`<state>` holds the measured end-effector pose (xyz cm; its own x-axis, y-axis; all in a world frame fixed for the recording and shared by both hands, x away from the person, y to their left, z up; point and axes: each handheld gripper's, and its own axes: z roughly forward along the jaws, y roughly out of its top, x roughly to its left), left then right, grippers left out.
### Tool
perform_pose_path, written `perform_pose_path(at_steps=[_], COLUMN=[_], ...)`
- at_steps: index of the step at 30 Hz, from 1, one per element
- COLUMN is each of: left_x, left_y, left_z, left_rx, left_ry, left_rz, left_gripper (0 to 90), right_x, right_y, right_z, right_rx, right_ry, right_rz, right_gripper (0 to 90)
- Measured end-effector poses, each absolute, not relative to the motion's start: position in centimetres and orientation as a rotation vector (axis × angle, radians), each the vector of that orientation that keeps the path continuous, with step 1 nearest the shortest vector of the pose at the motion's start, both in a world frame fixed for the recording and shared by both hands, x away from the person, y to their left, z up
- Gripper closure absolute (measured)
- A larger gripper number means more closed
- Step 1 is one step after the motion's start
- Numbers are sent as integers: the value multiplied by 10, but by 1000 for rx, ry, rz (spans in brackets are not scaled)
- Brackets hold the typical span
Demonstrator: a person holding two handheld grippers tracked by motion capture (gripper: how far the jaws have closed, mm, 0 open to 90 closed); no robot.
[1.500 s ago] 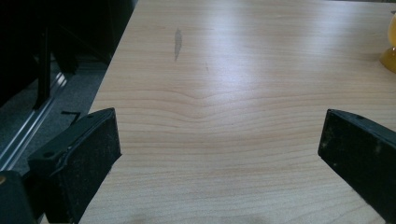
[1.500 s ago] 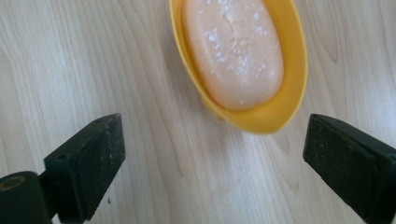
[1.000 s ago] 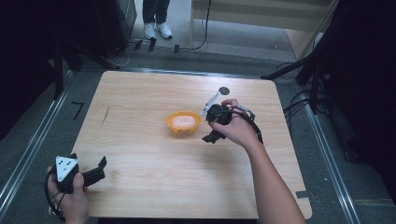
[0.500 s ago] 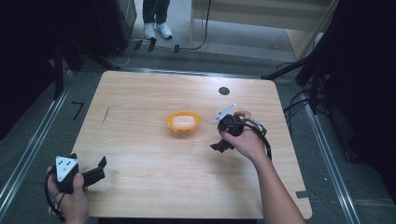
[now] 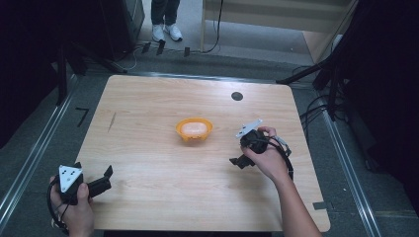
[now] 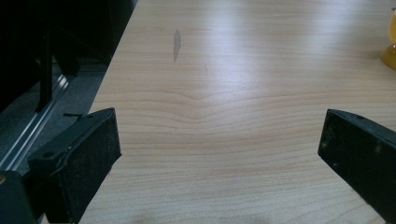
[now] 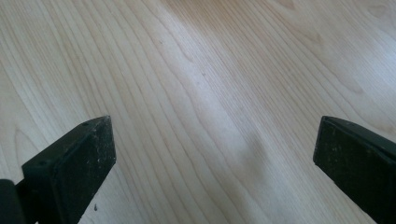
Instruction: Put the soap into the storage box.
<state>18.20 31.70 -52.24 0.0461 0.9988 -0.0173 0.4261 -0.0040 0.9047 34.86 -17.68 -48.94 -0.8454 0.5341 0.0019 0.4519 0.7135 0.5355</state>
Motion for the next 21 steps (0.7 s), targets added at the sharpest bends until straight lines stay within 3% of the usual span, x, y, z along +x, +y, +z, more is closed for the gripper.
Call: perform_pose_path(at_steps=[21], left_x=[182], left_y=[317], left_z=[-523], left_rx=[1542], left_ry=[1489], left_rz=[929], left_gripper=[0], right_x=[310], right_y=[-224], right_z=[-507], right_rx=[942], right_ry=[2602], right_rz=[970], right_gripper=[0])
